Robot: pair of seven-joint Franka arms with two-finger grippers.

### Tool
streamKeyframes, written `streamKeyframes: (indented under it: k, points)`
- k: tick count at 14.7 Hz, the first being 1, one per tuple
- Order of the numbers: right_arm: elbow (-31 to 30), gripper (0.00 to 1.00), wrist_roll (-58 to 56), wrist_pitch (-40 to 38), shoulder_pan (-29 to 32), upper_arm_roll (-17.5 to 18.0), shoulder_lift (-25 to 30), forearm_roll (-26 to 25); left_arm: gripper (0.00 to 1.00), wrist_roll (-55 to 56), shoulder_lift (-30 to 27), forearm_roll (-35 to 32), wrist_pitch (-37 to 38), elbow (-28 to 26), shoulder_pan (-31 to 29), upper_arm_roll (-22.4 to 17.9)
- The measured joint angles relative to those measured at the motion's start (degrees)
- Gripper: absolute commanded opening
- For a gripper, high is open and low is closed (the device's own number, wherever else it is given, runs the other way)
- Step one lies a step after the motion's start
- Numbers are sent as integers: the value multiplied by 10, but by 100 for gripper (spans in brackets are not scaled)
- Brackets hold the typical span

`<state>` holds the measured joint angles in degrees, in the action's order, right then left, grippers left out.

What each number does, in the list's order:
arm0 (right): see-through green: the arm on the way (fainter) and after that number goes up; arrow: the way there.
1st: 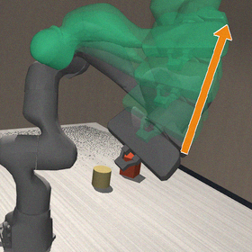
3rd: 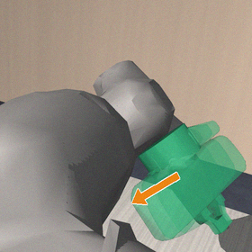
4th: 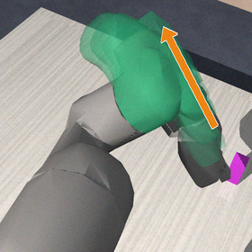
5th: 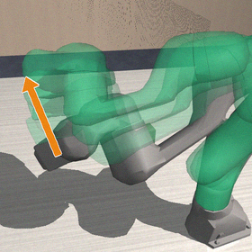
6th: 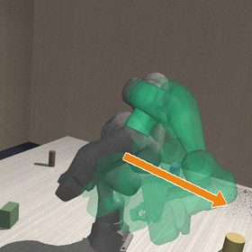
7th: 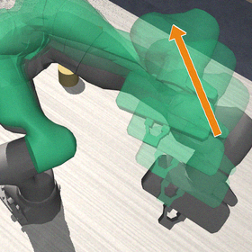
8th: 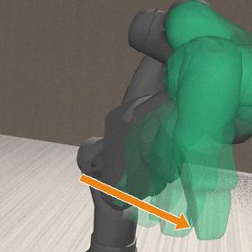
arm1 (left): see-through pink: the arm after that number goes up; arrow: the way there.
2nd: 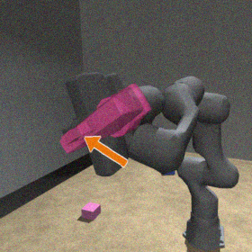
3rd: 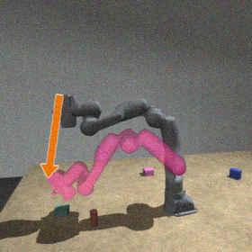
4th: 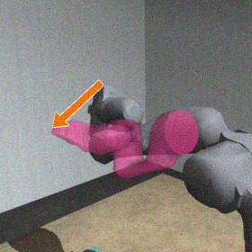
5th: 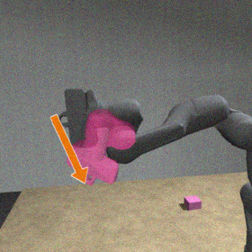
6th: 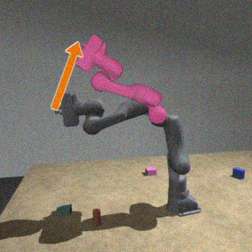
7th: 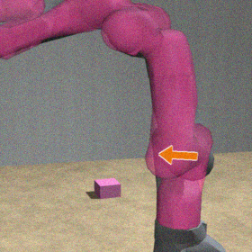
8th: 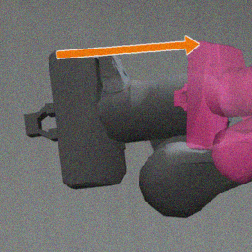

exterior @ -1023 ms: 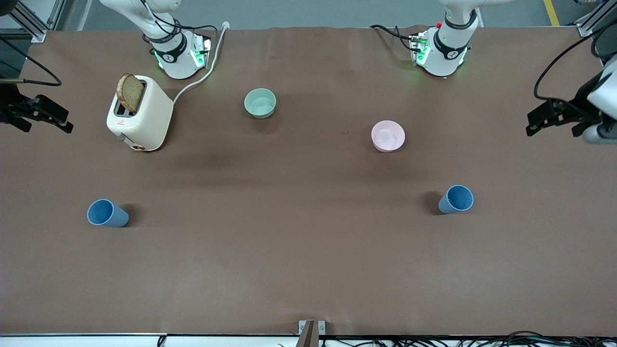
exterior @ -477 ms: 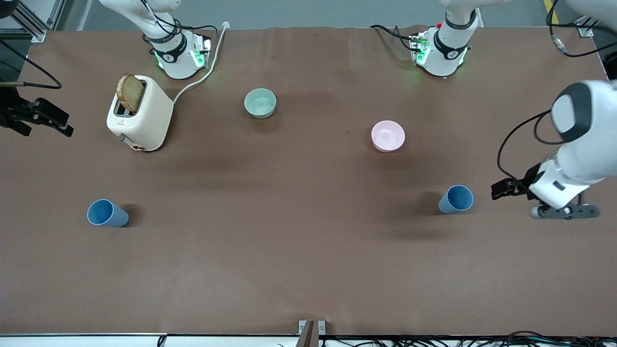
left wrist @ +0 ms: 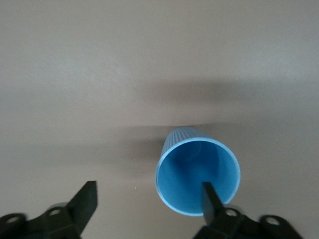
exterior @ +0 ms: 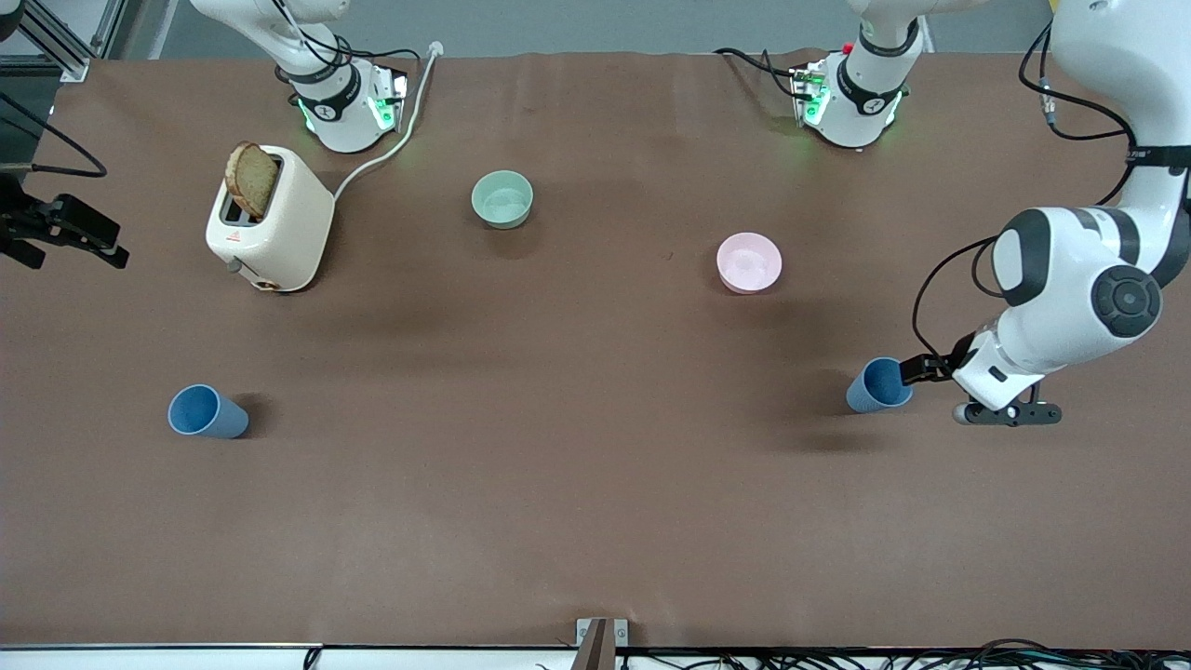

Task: Stack blue cups with both arms
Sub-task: 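Grasp the blue cup with the left gripper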

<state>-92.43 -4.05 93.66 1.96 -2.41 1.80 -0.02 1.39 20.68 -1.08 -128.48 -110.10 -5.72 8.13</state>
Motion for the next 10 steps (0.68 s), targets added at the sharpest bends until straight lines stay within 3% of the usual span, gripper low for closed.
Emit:
streamKeyframes:
  k: [2, 5, 6, 10]
  points:
    - [0, 100, -6, -1, 0, -7, -3, 0, 55, 0, 16, 0, -29, -17, 0, 2]
    - [0, 100, -8, -3, 0, -9, -7, 0, 9, -1, 40, 0, -43, -23, 0, 5]
    - [0, 100, -8, -6, 0, -9, -7, 0, 1, -1, 44, 0, -44, -23, 1, 8]
    - [0, 100, -8, -9, 0, -9, -7, 0, 0, 13, 45, 1, -48, -18, 0, 33]
